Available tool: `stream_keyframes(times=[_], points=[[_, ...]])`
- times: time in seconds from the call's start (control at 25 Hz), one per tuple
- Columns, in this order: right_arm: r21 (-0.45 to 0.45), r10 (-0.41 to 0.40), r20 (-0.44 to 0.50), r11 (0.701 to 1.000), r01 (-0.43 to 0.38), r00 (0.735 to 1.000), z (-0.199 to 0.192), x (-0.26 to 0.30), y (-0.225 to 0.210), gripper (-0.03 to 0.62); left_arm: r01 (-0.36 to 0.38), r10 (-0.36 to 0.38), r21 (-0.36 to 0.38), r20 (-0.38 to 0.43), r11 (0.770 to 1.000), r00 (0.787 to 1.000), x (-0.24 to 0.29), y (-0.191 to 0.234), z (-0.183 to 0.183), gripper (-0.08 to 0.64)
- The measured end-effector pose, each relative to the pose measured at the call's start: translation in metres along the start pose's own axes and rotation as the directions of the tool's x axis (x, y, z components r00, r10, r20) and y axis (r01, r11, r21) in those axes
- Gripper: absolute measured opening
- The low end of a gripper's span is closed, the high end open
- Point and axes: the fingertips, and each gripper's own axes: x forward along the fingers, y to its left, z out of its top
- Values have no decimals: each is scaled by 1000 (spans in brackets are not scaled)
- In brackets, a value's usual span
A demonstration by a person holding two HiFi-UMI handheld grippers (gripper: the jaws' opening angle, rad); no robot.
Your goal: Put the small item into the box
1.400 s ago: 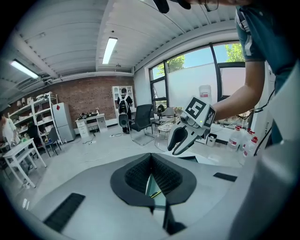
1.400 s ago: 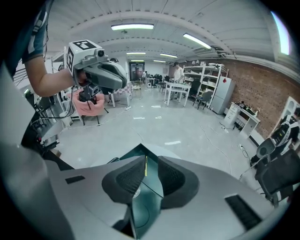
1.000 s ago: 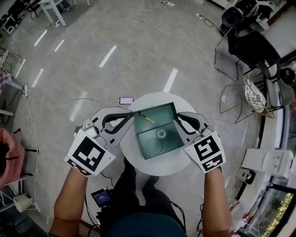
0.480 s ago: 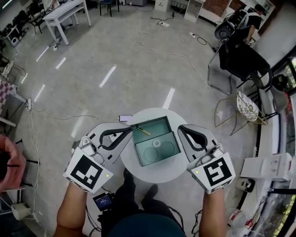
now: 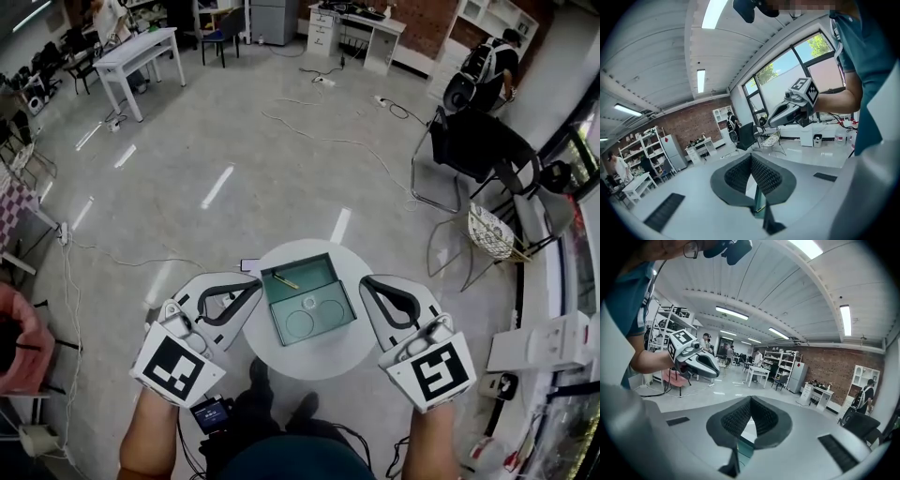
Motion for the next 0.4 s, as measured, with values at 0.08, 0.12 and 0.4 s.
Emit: stream_keyframes(times=[0.08,0.12,0.4], points=[[-5,-6,4,1000,6,1000,3,-17,5,37,-6,6,6,4,1000,1000,-8,-12,9,18],[-7,-9,7,1000,9,1000,5,-25,8,37,-9,9,9,4,1000,1000,-13,-18,13,18],[-14,-15,15,1000,15,1000,18,-85,22,37,-15,15,14,2,1000,1000,-38,-62,51,18]])
